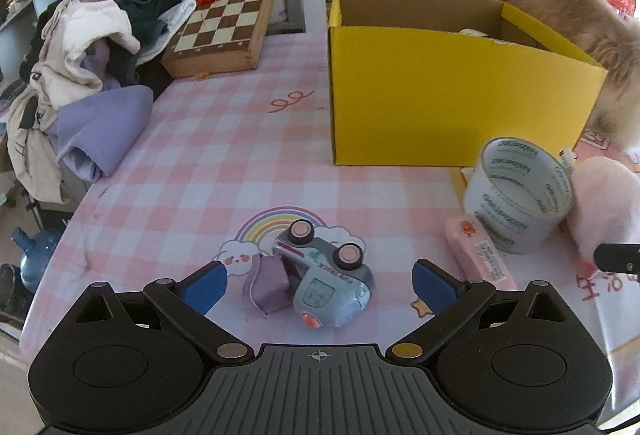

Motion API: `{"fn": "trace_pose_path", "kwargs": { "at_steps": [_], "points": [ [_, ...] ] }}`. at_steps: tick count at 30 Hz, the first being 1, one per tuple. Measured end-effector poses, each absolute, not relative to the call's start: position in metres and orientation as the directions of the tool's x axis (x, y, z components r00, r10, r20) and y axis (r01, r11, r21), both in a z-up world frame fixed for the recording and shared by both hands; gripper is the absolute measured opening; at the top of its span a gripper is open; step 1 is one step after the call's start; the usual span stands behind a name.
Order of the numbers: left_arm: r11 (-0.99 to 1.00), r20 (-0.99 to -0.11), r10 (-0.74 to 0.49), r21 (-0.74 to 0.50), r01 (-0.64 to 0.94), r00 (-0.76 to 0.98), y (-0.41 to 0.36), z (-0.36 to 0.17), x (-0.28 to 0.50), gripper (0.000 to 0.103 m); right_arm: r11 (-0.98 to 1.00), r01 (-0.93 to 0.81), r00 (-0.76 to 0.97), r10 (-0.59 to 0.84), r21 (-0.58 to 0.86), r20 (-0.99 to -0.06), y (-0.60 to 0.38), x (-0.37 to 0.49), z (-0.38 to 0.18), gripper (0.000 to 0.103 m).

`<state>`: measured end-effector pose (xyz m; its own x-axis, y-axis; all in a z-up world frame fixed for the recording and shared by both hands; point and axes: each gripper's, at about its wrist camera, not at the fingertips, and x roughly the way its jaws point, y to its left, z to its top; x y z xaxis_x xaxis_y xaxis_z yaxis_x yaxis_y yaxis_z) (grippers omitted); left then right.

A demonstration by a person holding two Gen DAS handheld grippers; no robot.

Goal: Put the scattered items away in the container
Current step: 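Grasp the blue toy car with the left tool while the right tool grasps the pink plush pig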

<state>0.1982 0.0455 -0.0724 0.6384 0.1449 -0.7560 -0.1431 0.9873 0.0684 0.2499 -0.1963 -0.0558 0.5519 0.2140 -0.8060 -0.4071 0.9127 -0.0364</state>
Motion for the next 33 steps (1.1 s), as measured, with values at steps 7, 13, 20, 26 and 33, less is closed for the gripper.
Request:
{"fn": "trace_pose_path", "kwargs": {
  "at_steps": [7, 13, 20, 26, 33],
  "points": [
    [0.985, -0.779, 0.146, 0.058, -0.162, 0.609, 0.052, -0.081, 0.206, 0.099, 0.909, -0.415, 0.538, 0.216, -0.033, -0.815, -0.194, 0.259, -0.059, 0.097],
    [0.987, -0.797, 0.131, 0.047, -0.156, 0.589, 0.053, -0.086, 0.211, 0.087, 0.907, -0.421, 0.532, 0.220, -0.029, -0.818, -0.194, 0.263, -0.060, 0.096],
    [0.989, -0.800, 0.097, 0.013, -0.144, 0.592, 0.055, -0.085, 0.215, 0.061, 0.903, -0.428, 0.532, 0.232, -0.023, -0.814, -0.198, 0.266, -0.056, 0.081],
    [0.993, -0.794, 0.071, -0.002, -0.120, 0.603, 0.053, -0.080, 0.213, 0.060, 0.907, -0.420, 0.535, 0.244, -0.004, -0.809, -0.204, 0.265, -0.049, 0.074],
    [0.996, -0.757, 0.053, -0.010, -0.092, 0.652, 0.048, -0.060, 0.209, 0.060, 0.918, -0.395, 0.548, 0.252, 0.019, -0.797, -0.215, 0.265, -0.039, 0.063]
  ]
}}
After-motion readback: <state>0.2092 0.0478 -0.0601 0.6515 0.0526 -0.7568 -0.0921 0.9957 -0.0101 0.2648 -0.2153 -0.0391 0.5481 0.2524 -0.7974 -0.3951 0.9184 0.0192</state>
